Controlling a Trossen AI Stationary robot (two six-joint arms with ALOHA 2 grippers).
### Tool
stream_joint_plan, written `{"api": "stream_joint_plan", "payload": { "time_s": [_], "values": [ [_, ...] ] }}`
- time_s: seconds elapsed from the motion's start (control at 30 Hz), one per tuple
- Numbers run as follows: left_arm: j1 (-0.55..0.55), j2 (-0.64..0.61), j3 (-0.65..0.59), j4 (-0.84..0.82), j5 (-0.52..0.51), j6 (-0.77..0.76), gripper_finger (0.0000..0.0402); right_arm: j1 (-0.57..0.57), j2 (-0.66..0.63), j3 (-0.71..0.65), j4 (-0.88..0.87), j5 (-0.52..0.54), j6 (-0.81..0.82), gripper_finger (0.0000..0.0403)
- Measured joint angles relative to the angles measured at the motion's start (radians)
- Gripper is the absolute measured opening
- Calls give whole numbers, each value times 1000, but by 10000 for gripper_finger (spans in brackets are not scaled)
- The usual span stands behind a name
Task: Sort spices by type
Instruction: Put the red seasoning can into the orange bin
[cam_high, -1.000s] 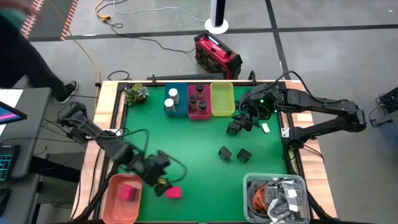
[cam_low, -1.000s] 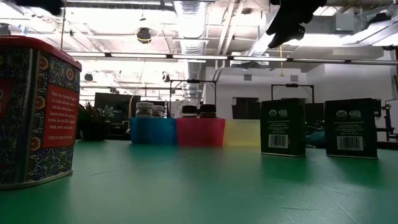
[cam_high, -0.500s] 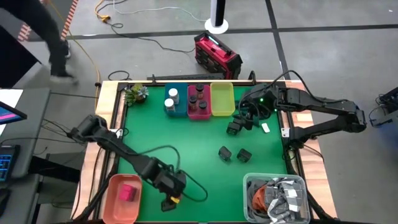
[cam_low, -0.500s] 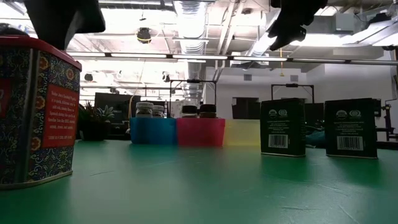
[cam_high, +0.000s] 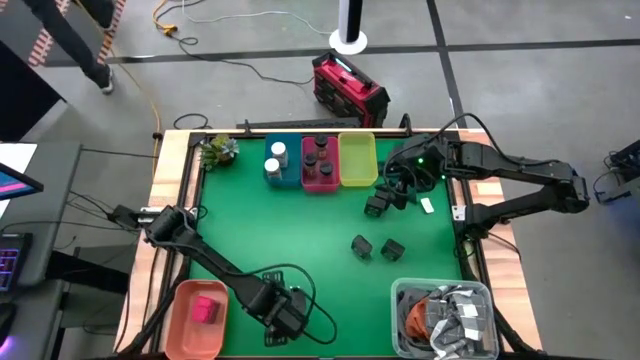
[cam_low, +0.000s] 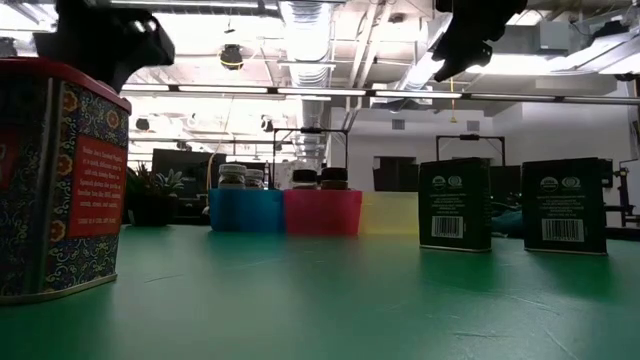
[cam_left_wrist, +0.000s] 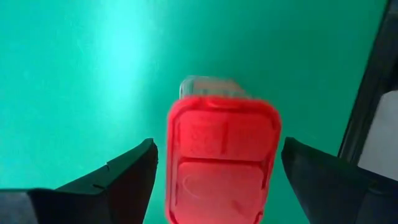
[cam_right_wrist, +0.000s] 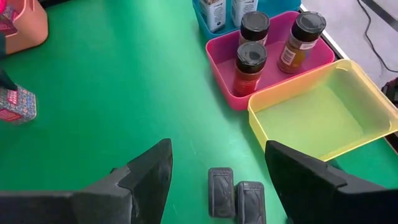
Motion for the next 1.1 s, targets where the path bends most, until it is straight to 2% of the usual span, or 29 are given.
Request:
{"api": "stream_joint_plan", "payload": {
  "time_s": [0.13, 0.3, 0.33, 0.53, 0.8, 0.9, 1.1],
  "values": [
    [-1, 2, -1, -10, -3, -13, 299, 0, 0, 0, 1, 0, -8, 284],
    [7, 2, -1, -24, -23, -34, 213, 0, 0, 0, 1, 0, -8, 284],
    [10, 2, -1, -23, -21, -36, 209, 0, 0, 0, 1, 0, -8, 284],
    [35, -25, -2, -77, 26, -108, 209, 0, 0, 0, 1, 0, -8, 284],
    [-31, -218, -3, -293, 17, -232, 209, 0, 0, 0, 6, 0, -8, 284],
    [-81, -292, -3, -360, 11, -343, 209, 0, 0, 0, 6, 0, -8, 284],
    [-203, -399, -3, -445, 27, -684, 214, 0, 0, 0, 27, 0, -18, 284]
  ]
}}
